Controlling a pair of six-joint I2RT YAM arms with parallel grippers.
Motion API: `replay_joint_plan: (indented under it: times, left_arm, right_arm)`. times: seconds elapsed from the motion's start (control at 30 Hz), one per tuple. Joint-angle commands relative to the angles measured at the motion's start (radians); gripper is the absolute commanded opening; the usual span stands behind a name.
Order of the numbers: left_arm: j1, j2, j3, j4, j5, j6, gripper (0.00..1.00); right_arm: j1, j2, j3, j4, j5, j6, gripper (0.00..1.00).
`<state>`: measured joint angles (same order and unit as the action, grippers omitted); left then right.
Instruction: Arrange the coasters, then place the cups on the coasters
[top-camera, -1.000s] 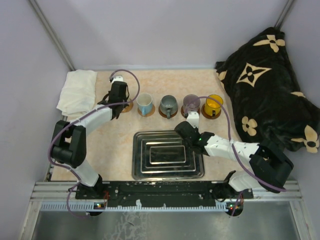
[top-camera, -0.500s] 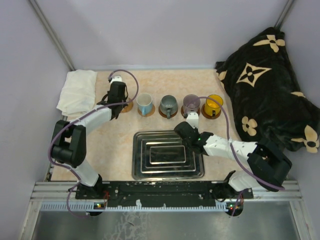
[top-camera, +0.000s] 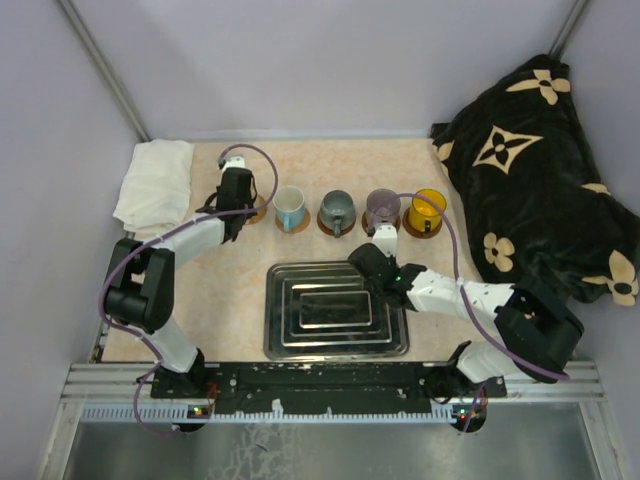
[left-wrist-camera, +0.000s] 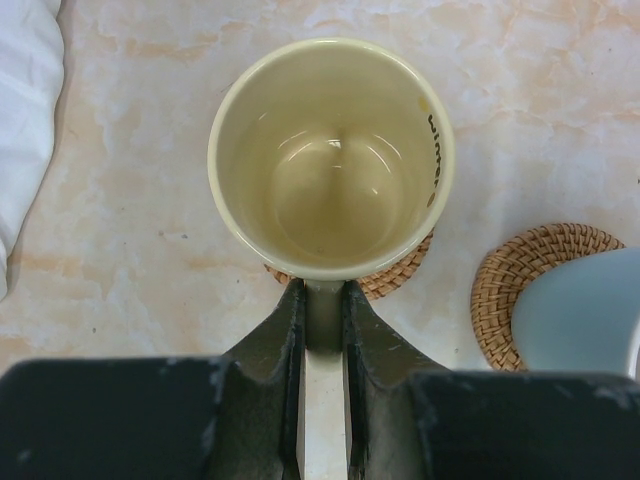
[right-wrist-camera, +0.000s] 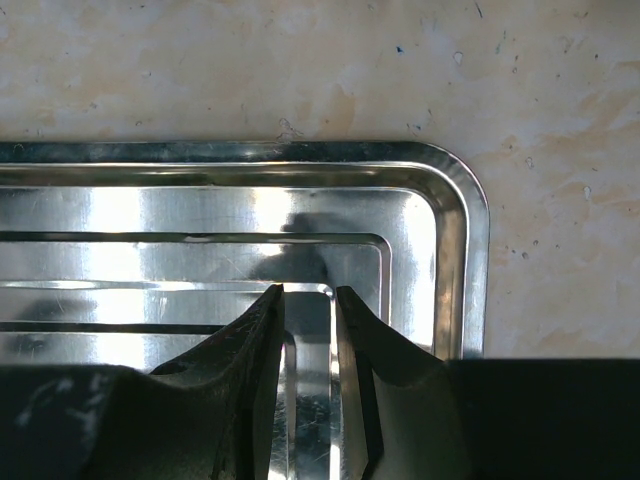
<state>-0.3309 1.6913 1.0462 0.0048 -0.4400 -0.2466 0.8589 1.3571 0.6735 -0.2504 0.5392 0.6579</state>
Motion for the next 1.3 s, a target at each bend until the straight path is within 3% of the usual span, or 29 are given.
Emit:
replay_joint_plan:
  times: [0.0,1.27]
  left_arm:
    - [0.007,-0.008,-0.017,0.079,0.013,-0.008,0.0]
    - [0.003,-0.135,-0.083,-0.084,0.064,-0.05,0.0]
  right_arm:
    - [-0.011,-0.001,0.017,0.028,0.016,0.008,0.28]
    - [-0.012,-0.007,0.014,0.036,0.009,0.003,0.28]
